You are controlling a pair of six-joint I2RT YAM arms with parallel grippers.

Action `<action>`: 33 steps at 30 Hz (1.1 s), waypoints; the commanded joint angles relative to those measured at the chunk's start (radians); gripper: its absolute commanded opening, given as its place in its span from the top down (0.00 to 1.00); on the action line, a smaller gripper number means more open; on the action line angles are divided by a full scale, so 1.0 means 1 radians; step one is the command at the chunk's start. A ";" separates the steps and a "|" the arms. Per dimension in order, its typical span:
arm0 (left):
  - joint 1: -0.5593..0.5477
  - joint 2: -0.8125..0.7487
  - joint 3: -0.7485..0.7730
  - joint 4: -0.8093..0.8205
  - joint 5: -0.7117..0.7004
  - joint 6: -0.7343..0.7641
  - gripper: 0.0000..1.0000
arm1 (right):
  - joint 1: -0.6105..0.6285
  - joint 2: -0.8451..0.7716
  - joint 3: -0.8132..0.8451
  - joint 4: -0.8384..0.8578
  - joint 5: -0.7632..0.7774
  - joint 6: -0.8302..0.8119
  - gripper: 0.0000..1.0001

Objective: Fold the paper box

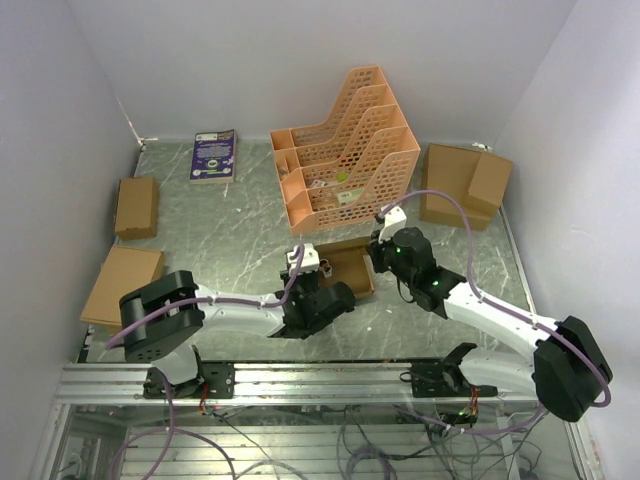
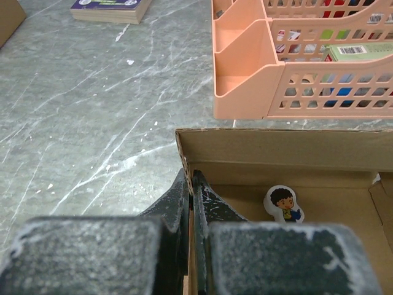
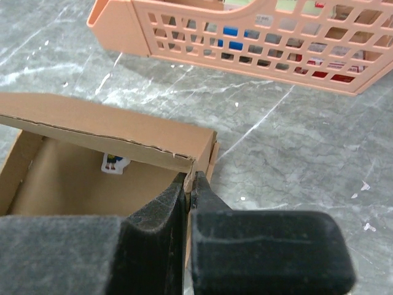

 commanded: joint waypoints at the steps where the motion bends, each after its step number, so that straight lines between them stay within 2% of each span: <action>1: -0.055 0.031 0.030 0.011 0.075 -0.150 0.93 | 0.020 -0.006 -0.027 -0.078 -0.314 0.005 1.00; 7: -0.088 0.052 0.053 -0.128 0.059 -0.267 0.92 | -0.018 -0.010 -0.044 -0.090 -0.387 -0.005 1.00; 9: -0.103 0.066 0.075 -0.216 0.046 -0.357 0.90 | -0.021 -0.012 -0.053 -0.083 -0.392 -0.011 1.00; 12: -0.123 0.091 0.129 -0.380 0.014 -0.499 0.83 | -0.025 -0.019 -0.059 -0.076 -0.384 -0.013 1.00; 15: -0.151 0.132 0.219 -0.640 -0.028 -0.680 0.71 | -0.031 -0.022 -0.064 -0.074 -0.379 -0.021 1.00; 17: -0.176 0.186 0.287 -0.874 -0.064 -0.873 0.60 | -0.034 -0.023 -0.068 -0.071 -0.372 -0.023 1.00; 18: -0.191 0.219 0.329 -1.009 -0.076 -1.003 0.51 | -0.035 -0.022 -0.068 -0.070 -0.369 -0.023 1.00; 20: -0.226 0.305 0.411 -1.313 -0.099 -1.354 0.38 | -0.037 -0.023 -0.070 -0.070 -0.369 -0.023 1.00; 21: -0.257 0.353 0.450 -1.474 -0.112 -1.473 0.32 | -0.038 -0.023 -0.071 -0.069 -0.367 -0.023 1.00; 25: -0.308 0.401 0.513 -1.510 -0.110 -1.439 0.20 | -0.038 -0.021 -0.072 -0.065 -0.370 -0.023 1.00; 29: -0.329 0.374 0.510 -1.508 -0.080 -1.457 0.12 | -0.039 -0.022 -0.073 -0.060 -0.377 -0.024 1.00; 33: -0.340 0.348 0.532 -1.491 -0.056 -1.391 0.02 | -0.039 -0.019 -0.076 -0.053 -0.380 -0.026 1.00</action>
